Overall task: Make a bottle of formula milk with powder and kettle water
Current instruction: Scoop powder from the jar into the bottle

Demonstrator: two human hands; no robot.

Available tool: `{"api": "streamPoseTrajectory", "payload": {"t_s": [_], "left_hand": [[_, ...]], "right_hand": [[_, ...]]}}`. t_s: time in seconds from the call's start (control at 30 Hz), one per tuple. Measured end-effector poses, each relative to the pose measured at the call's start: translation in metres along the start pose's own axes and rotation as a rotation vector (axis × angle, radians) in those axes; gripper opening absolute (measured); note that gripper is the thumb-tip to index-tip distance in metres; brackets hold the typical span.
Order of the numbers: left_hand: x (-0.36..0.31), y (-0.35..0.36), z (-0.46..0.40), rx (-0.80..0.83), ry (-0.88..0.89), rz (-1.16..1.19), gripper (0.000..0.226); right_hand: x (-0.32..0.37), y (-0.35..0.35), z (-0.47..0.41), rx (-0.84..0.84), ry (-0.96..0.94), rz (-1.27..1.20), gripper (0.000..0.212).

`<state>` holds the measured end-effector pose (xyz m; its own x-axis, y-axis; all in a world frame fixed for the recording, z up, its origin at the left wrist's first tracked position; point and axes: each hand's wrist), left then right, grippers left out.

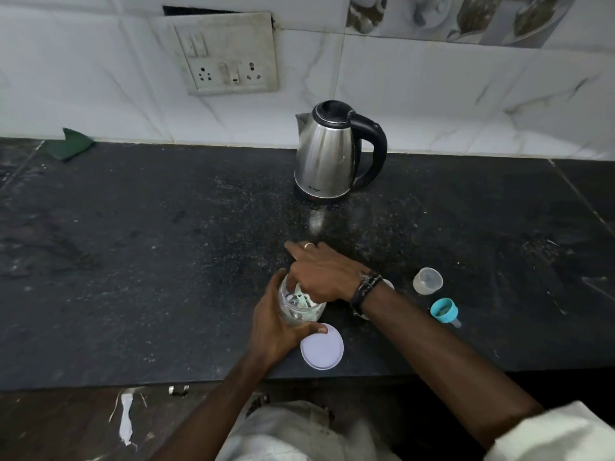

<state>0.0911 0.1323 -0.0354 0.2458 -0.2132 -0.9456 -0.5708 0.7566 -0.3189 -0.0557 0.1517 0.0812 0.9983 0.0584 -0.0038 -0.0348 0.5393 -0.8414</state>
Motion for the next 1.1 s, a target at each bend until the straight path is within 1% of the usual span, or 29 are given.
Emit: {"api": "streamPoseTrajectory", "payload": {"t_s": [0.07,0.17,0.27,0.47,0.57,0.63,0.73,0.8,0.83,0.9,0.93,0.97,1.03,1.07,1.1], "left_hand": [[-0.002,0.002,-0.003,0.005,-0.015,-0.004,0.113],[-0.002,0.005,-0.004,0.002,-0.039,0.009,0.109],[-0.002,0.005,-0.005,-0.004,-0.047,-0.009,0.104],[-0.001,0.006,-0.007,-0.016,-0.074,-0.034,0.099],[0.003,0.009,-0.009,0.044,-0.117,-0.085,0.104],[0.005,0.009,-0.008,0.042,-0.111,-0.102,0.103],[0.004,0.009,-0.006,0.007,-0.092,-0.084,0.104],[0.004,0.008,-0.003,-0.008,-0.067,-0.062,0.103],[0.003,0.007,-0.001,-0.012,-0.065,-0.057,0.103],[0.004,0.008,0.0,-0.011,-0.075,-0.062,0.103],[0.005,0.009,-0.003,-0.007,-0.079,-0.063,0.104],[0.006,0.01,-0.005,0.006,-0.084,-0.069,0.105],[0.007,0.011,-0.01,0.057,-0.112,-0.115,0.101],[0.007,0.011,-0.012,0.07,-0.109,-0.132,0.097],[0.008,0.01,-0.011,0.063,-0.081,-0.137,0.095]], "right_hand": [[0.002,0.002,-0.007,0.028,0.027,0.08,0.029],[0.005,0.004,-0.011,0.041,0.059,0.167,0.03],[0.008,0.004,-0.011,0.004,0.082,0.233,0.032],[0.008,0.008,-0.009,-0.036,0.089,0.244,0.028],[0.008,0.01,-0.01,-0.04,0.081,0.269,0.025],[0.006,0.01,-0.009,-0.035,0.064,0.267,0.023],[0.002,0.005,-0.001,-0.012,0.01,0.206,0.015],[0.0,-0.001,0.009,-0.043,-0.025,0.169,0.002],[-0.002,-0.005,0.013,-0.074,-0.034,0.165,0.009],[-0.005,-0.01,0.024,-0.132,-0.023,0.166,0.035],[-0.006,-0.011,0.028,-0.162,-0.01,0.156,0.04],[-0.007,-0.011,0.032,-0.183,0.006,0.154,0.037],[-0.009,-0.008,0.038,-0.201,0.01,0.144,0.019],[-0.009,-0.006,0.039,-0.203,0.0,0.127,0.016],[-0.009,-0.004,0.039,-0.211,-0.01,0.116,0.019]]}}
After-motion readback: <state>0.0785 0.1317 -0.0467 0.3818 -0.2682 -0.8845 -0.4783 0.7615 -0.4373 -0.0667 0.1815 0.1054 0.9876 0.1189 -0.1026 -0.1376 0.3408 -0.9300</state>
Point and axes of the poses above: each hand's wrist, its own z-axis away from the middle knuckle, its own y-axis out of the palm, x = y × z, and after that the axes turned 12 degrees about x, right-handed
